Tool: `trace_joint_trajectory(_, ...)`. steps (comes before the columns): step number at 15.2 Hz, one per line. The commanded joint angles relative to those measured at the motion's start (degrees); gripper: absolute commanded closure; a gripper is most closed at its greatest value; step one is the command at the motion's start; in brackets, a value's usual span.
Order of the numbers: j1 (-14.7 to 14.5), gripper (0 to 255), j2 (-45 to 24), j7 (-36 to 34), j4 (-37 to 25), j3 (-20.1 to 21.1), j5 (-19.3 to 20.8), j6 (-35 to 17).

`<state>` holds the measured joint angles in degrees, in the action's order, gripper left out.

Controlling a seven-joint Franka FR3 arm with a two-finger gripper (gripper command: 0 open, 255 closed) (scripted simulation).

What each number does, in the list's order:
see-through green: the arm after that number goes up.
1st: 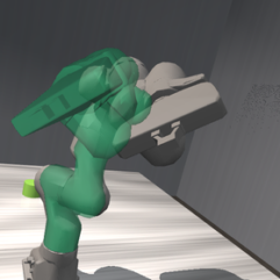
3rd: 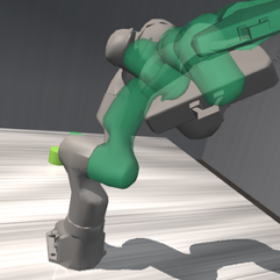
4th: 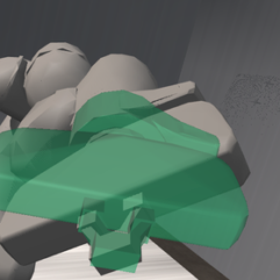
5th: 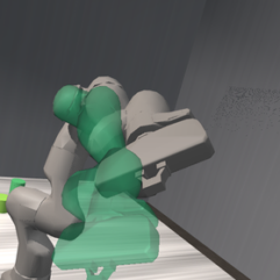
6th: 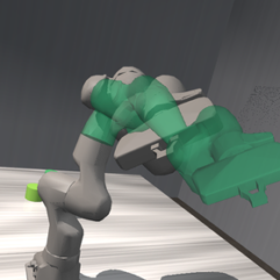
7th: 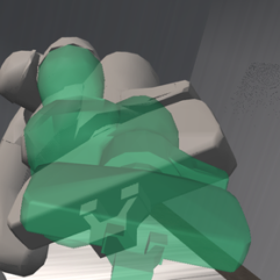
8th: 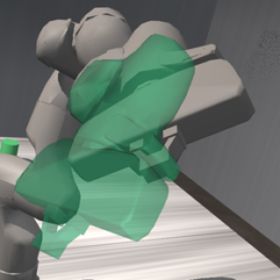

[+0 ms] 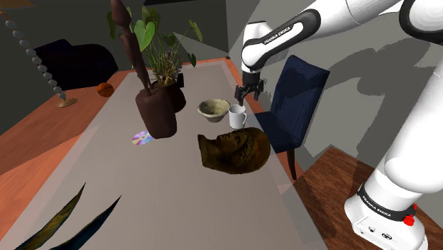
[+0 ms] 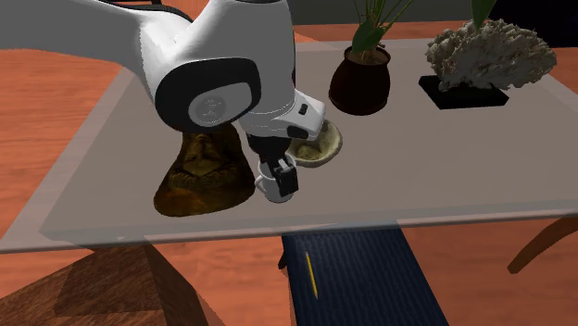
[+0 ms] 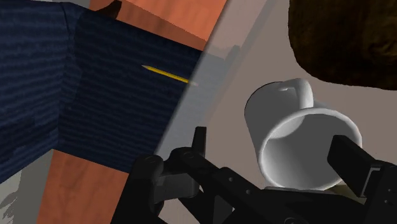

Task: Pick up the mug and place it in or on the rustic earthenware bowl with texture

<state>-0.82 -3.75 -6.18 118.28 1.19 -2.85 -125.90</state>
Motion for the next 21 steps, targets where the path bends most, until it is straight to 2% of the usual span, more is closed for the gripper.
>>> trace_joint_trajectory(1, -0.21, 0, -4.28, -0.02, -3.03, 0.22, -0.31, -1.38)
trace_joint_trajectory(10, -0.38, 0, -9.07, 0.09, -2.40, 0.39, -0.49, -6.82)
trace_joint_trajectory(17, -0.38, 0, -9.07, 0.08, -2.42, 0.39, -0.49, -6.81)
trace_joint_trajectory(18, -0.38, 255, -9.07, 0.08, -2.42, 0.39, -0.49, -6.81)
trace_joint_trajectory(21, -0.38, 255, -9.07, 0.08, -2.42, 0.39, -0.49, -6.81)
